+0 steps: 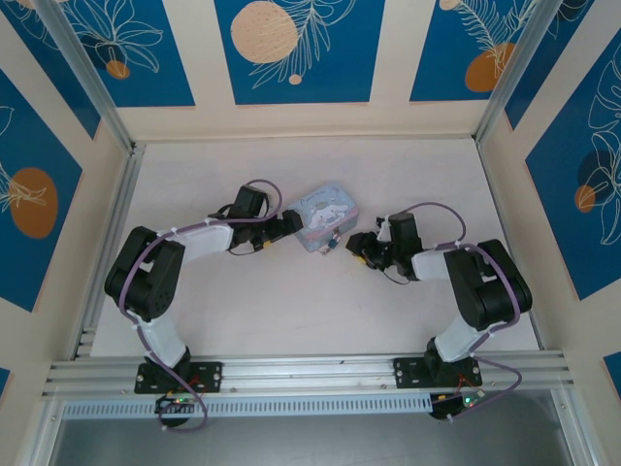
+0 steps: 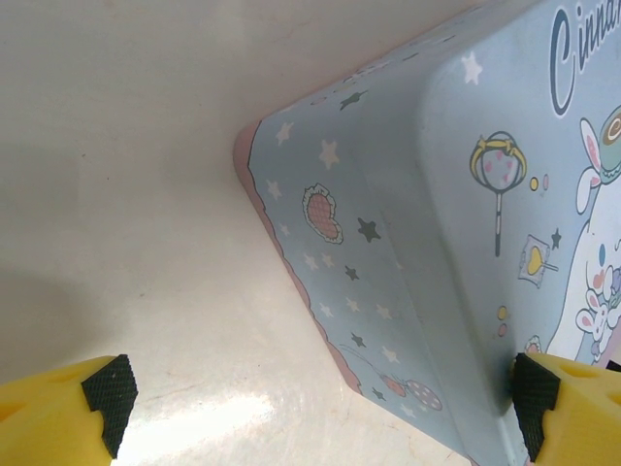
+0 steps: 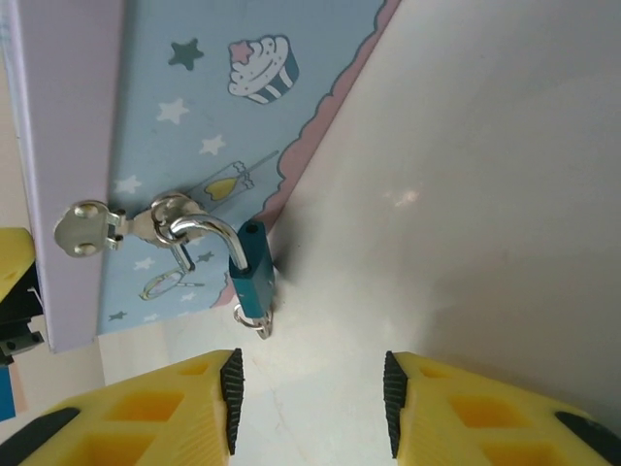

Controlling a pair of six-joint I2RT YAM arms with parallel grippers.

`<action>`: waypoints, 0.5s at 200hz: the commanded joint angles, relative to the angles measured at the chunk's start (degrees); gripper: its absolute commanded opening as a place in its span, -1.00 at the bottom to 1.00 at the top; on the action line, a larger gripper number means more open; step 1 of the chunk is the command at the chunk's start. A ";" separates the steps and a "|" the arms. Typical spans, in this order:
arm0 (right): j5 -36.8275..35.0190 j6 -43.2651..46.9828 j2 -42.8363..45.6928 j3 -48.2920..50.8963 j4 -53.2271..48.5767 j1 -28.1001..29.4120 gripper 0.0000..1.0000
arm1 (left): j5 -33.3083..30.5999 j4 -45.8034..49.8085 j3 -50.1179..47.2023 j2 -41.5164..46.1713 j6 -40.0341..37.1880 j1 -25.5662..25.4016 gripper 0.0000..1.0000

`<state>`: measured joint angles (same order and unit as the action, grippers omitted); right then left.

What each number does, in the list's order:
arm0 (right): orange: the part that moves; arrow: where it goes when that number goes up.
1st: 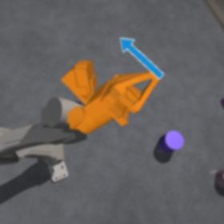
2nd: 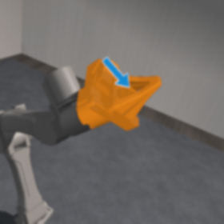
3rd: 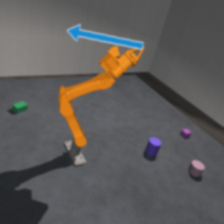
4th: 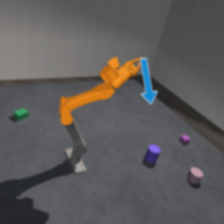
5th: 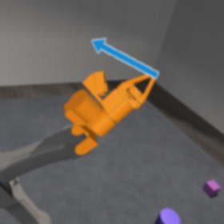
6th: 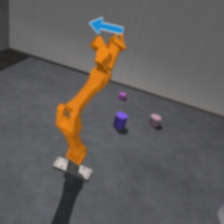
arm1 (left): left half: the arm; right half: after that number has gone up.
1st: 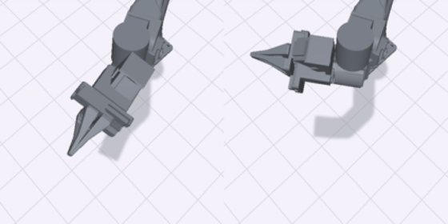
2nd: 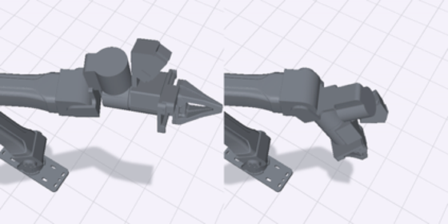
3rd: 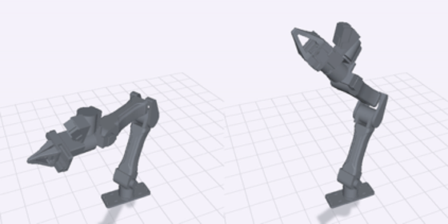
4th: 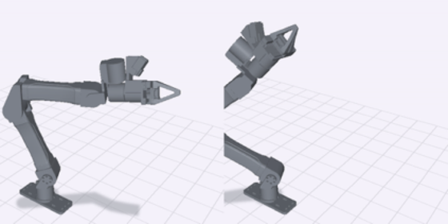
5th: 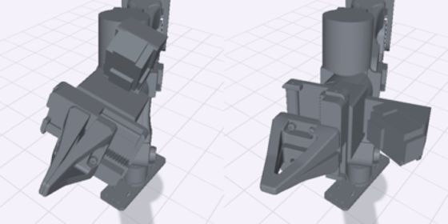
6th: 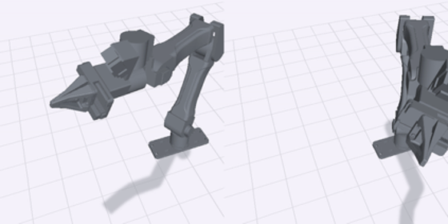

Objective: Unlock a padlock with a key

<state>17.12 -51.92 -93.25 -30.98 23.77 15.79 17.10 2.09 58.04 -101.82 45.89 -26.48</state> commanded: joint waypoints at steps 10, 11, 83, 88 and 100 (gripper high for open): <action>-2.51 -1.87 -2.29 -0.78 3.08 2.98 -0.15 | -3.92 8.96 -1.08 -2.59 -1.77 0.55 0.96; -2.51 -1.87 -2.29 -0.78 3.08 2.98 -0.15 | -3.92 8.97 -1.04 -2.64 -1.77 0.60 0.96; -7.09 -4.80 -6.62 -2.96 5.97 7.79 -0.21 | -3.76 8.96 -0.93 -2.54 -1.59 0.62 0.96; -7.39 -5.01 -6.95 -3.15 6.00 8.05 -0.22 | -3.70 9.02 -0.95 -2.59 -1.61 0.55 0.96; -8.29 -5.44 -7.50 -3.54 5.73 8.67 -0.23 | -3.71 8.99 -0.93 -2.59 -1.61 0.55 0.95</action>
<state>11.88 -55.88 -98.15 -33.54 29.87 22.68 17.12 2.20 58.08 -101.82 45.91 -26.48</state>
